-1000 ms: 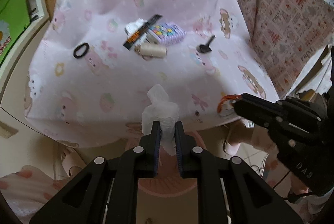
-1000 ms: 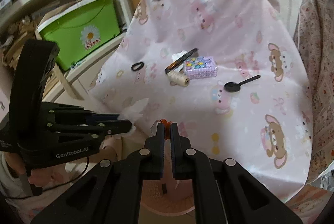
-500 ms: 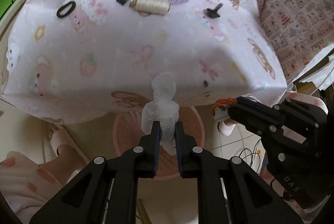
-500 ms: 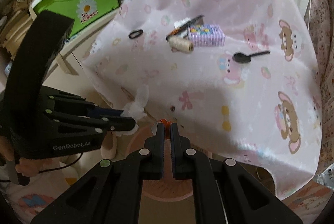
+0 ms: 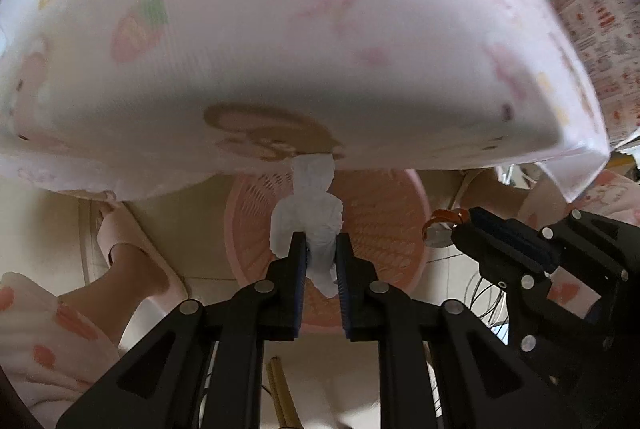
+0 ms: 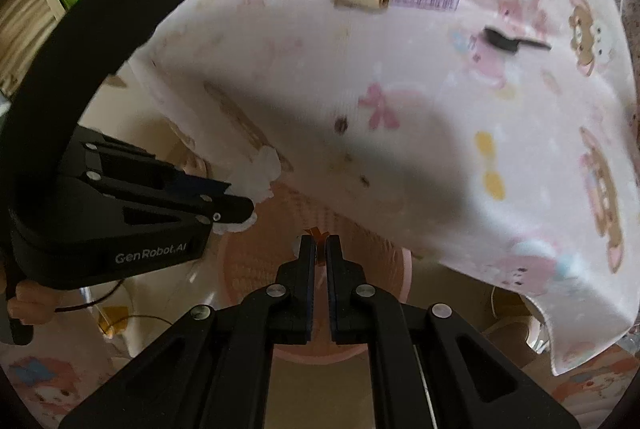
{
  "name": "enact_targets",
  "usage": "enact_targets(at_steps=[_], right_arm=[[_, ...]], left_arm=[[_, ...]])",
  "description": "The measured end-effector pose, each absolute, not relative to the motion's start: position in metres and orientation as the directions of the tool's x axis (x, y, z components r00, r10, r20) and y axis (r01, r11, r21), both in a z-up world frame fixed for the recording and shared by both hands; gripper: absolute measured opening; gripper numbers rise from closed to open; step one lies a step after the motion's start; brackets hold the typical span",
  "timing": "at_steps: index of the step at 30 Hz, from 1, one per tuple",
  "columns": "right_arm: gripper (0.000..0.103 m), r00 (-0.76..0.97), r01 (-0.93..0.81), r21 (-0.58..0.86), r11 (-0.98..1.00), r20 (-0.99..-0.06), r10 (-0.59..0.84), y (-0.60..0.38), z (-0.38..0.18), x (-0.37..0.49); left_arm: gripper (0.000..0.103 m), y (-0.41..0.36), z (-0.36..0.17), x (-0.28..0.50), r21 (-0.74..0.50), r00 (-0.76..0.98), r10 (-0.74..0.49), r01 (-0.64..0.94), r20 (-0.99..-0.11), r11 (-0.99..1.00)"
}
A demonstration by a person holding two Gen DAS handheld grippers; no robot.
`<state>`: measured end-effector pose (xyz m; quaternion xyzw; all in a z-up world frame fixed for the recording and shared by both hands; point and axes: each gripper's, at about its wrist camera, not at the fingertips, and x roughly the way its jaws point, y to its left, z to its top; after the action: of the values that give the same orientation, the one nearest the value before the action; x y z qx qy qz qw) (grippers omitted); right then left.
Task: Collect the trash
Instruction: 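Carry the tissue into the pink basket with the left gripper while the right drops the orange piece there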
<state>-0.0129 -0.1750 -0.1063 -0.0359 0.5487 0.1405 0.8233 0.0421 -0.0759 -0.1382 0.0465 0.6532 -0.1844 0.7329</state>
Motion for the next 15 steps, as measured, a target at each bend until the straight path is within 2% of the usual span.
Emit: enact_targets(at_steps=[15], right_arm=[[0.006, 0.248, -0.287, 0.022, 0.958, -0.964, 0.096, -0.162, -0.153, -0.007]], left_arm=[[0.015, -0.078, -0.178, 0.048, -0.130, -0.001, -0.137, 0.298, -0.991, 0.946]])
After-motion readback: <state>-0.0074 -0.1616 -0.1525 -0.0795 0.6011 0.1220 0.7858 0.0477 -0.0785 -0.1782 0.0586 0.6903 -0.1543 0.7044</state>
